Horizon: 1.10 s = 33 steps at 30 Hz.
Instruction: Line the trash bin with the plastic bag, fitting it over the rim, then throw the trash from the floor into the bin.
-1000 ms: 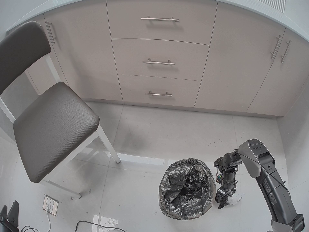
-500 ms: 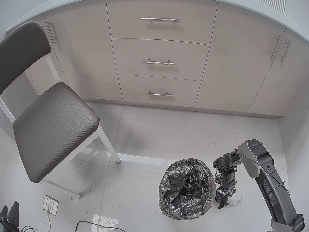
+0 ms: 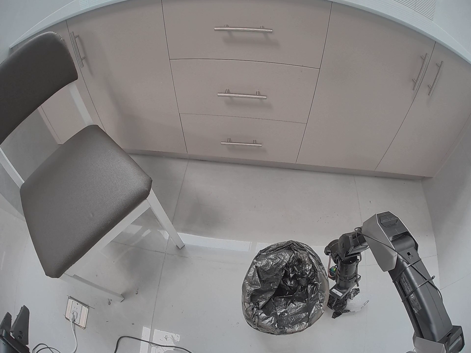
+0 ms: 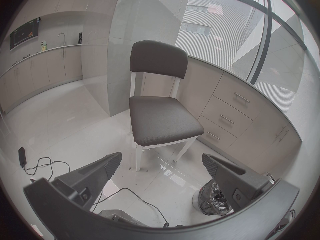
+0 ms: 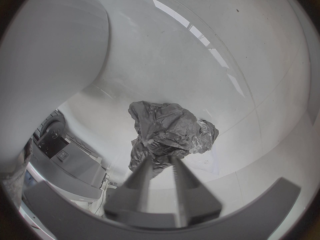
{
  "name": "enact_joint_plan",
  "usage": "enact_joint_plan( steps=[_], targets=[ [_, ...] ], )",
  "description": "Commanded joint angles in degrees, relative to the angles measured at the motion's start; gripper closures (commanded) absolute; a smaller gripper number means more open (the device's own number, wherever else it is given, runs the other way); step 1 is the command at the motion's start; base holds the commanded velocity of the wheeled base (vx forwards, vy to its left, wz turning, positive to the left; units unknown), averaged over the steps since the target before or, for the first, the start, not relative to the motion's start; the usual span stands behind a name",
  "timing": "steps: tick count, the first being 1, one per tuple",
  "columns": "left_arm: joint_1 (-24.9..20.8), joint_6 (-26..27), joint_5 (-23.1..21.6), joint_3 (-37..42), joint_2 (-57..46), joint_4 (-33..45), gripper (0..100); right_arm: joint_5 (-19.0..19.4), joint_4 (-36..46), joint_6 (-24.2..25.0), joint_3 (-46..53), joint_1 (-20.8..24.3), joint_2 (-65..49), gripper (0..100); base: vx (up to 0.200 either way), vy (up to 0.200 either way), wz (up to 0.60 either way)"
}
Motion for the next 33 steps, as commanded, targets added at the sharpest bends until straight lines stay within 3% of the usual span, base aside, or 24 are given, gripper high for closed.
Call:
enact_joint_plan(
  steps=[1, 9, 15, 16, 21, 25, 29, 32, 33],
  targets=[
    [0.0, 0.0, 0.1, -0.1, 0.1, 0.0, 0, 0.0, 0.0, 0.0, 0.0, 0.0, 0.1, 100, 0.0, 0.0, 0.0],
    [0.0, -0.1, 0.1, -0.1, 0.1, 0.0, 0, 0.3, 5.5, -0.2, 0.0, 0.1, 0.1, 100, 0.0, 0.0, 0.0],
    [0.0, -0.4, 0.1, -0.1, 0.1, 0.0, 0, 0.8, 18.6, 0.0, 0.0, -0.6, -1.9, 100, 0.0, 0.0, 0.0],
    [0.0, -0.4, 0.1, -0.1, 0.1, -0.1, 0, 0.7, 20.9, 0.1, 0.0, -0.9, -1.3, 0, 0.0, 0.0, 0.0],
    [0.0, -0.5, 0.1, 0.2, 0.1, -0.4, 0, 1.3, 22.1, 0.4, 0.0, -4.9, 0.1, 0, 0.0, 0.0, 0.0],
    [0.0, -0.4, 0.1, 1.2, 0.1, -0.9, 0, 3.3, 11.3, 0.0, 0.0, -8.7, 0.1, 0, 0.0, 0.0, 0.0],
    [0.0, -0.4, 0.1, 1.9, 0.1, -2.0, 0, 3.5, 5.7, 0.3, 0.0, -11.3, 0.1, 0, 0.0, 0.0, 0.0],
    [0.0, -0.2, 0.1, 2.2, 0.1, -2.2, 0, 4.6, 3.6, 1.5, 0.0, -12.4, 0.1, 0, 0.0, 0.0, 0.0],
    [0.0, -0.2, 0.2, 2.2, 0.1, -2.2, 0, 6.6, 0.7, 4.1, 0.0, -13.0, 0.1, 0, 0.0, 0.0, 0.0]
  ],
)
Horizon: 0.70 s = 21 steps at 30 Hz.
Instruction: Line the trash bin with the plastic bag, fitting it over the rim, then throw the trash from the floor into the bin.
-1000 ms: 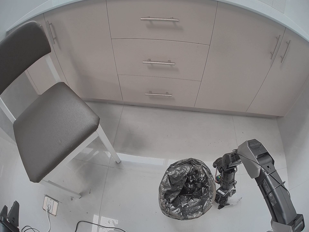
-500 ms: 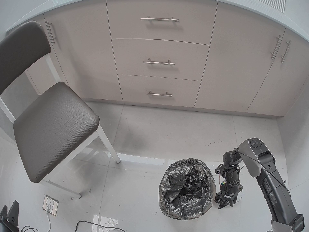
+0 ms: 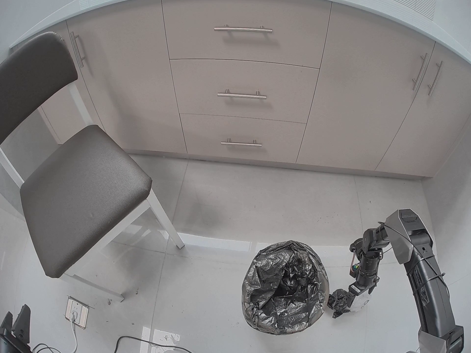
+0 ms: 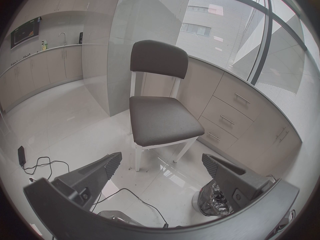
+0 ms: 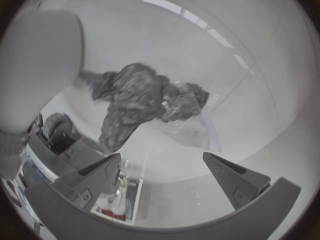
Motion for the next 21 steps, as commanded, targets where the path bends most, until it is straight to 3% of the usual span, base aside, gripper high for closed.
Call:
enact_joint_plan(
  steps=[1, 7, 10, 16, 21],
  targets=[
    [0.0, 0.0, 0.1, 0.7, 0.1, -0.5, 0, 3.7, -6.2, 5.5, 0.0, -2.8, 0.2, 0, 0.0, 0.0, 0.0],
    [0.0, 0.0, 0.1, 0.8, 0.1, -0.5, 0, 5.5, -9.2, 6.6, 0.0, -5.4, 0.2, 0, 0.0, 0.0, 0.0],
    [0.0, 0.0, 0.1, 1.0, 0.1, -0.5, 0, 8.5, -8.9, 4.3, 0.0, -7.5, 0.2, 0, 0.0, 0.0, 0.0],
    [0.0, 0.2, 0.1, 1.0, 0.1, -0.5, 0, 10.3, -8.9, 0.2, 0.0, -10.9, 0.2, 0, 0.0, 0.0, 0.0],
    [0.0, 0.2, 0.1, 1.5, 0.1, -0.6, 0, 11.2, -9.7, -0.2, 0.0, -12.1, 0.2, 0, 0.0, 0.0, 0.0]
  ],
)
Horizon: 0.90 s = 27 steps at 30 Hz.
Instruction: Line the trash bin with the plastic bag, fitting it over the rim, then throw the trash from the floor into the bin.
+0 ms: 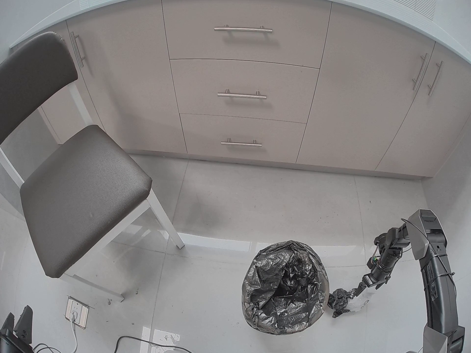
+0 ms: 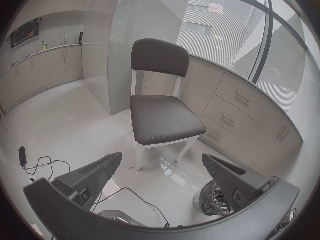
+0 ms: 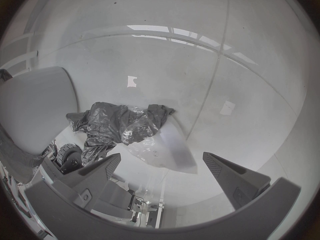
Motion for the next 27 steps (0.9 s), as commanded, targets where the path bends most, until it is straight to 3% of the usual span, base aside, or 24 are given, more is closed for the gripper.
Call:
enact_joint_plan(
  steps=[1, 9, 17, 22, 27],
  targets=[
    [0.0, 0.1, 0.0, 0.4, 0.1, -0.1, 0, 0.5, -0.7, -0.1, 0.0, -1.0, 0.1, 0, 0.0, 0.0, 0.0],
    [0.0, 0.1, 0.7, 0.3, 0.1, -0.1, 0, 1.6, -11.4, -1.1, 0.0, 0.5, 0.1, 0, 0.0, 0.0, 0.0],
    [0.0, 0.1, 0.8, 0.8, 0.1, -0.4, 0, 1.9, -6.3, -0.6, 0.0, 0.9, 0.1, 0, 0.0, 0.0, 0.0],
    [0.0, 0.1, 0.8, 0.9, 0.1, -0.8, 0, 1.6, -8.3, -1.3, 0.0, 1.1, 0.1, 0, 0.0, 0.0, 0.0],
    [0.0, 0.1, 0.9, 0.8, 0.1, -0.8, 0, 1.1, -7.7, -6.0, 0.0, 1.2, 0.1, 0, 0.0, 0.0, 0.0]
  ],
)
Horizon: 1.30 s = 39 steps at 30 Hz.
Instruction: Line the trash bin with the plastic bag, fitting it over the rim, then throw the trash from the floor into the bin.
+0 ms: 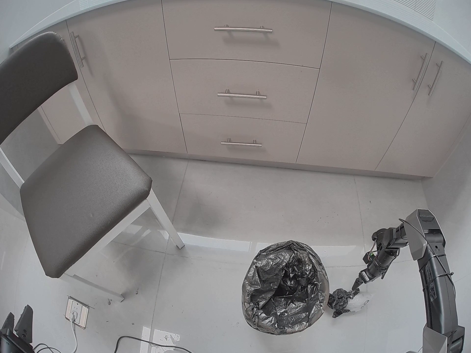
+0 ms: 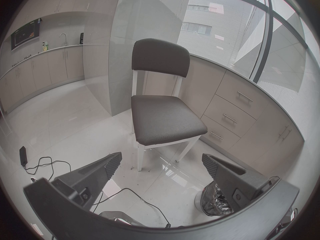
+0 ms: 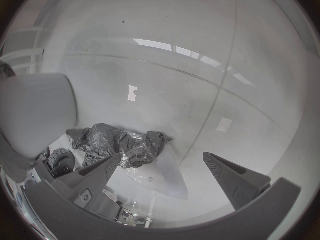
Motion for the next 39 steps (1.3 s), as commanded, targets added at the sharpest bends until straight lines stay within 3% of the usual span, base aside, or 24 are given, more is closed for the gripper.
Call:
enact_joint_plan(
  steps=[1, 7, 13, 18, 23, 29, 36, 39],
  targets=[
    [0.0, 0.0, 0.1, 0.0, 0.1, 0.0, 0, -0.4, 0.2, -2.1, 0.0, 0.0, 0.1, 0, 0.0, 0.0, 0.0],
    [0.0, 0.0, 0.1, 0.0, 0.1, 0.0, 0, -1.8, 0.1, -12.3, 0.0, -0.9, 0.1, 0, 0.0, 0.0, 0.0],
    [0.0, 0.0, 0.1, 0.1, 0.1, 0.0, 0, -1.2, 4.2, -18.3, 0.0, -1.3, 0.1, 0, 0.0, 0.0, 0.0],
    [0.0, 0.0, 0.1, 0.0, 0.1, 0.0, 0, 4.8, 8.7, -25.4, 0.0, -0.4, 0.1, 0, 0.0, 0.0, 0.0],
    [0.0, 0.0, 0.1, 0.1, 0.1, 0.0, 0, 5.7, 8.3, -32.2, 0.0, 2.2, 0.1, 0, 0.0, 0.0, 0.0],
    [0.0, 0.0, 0.1, 0.1, 0.1, 0.0, 0, 5.8, 8.0, -33.6, 0.0, 5.8, 0.1, 0, 0.0, 0.0, 0.0],
    [0.0, 0.1, 0.1, 0.1, 0.1, 0.0, 0, 6.1, 8.4, -42.4, 0.0, 8.2, 0.1, 0, 0.0, 0.0, 0.0],
    [0.0, 0.1, 0.1, 0.2, 0.1, 0.0, 0, 6.0, 8.4, -43.1, 0.0, 8.9, 0.1, 0, 0.0, 0.0, 0.0]
  ],
)
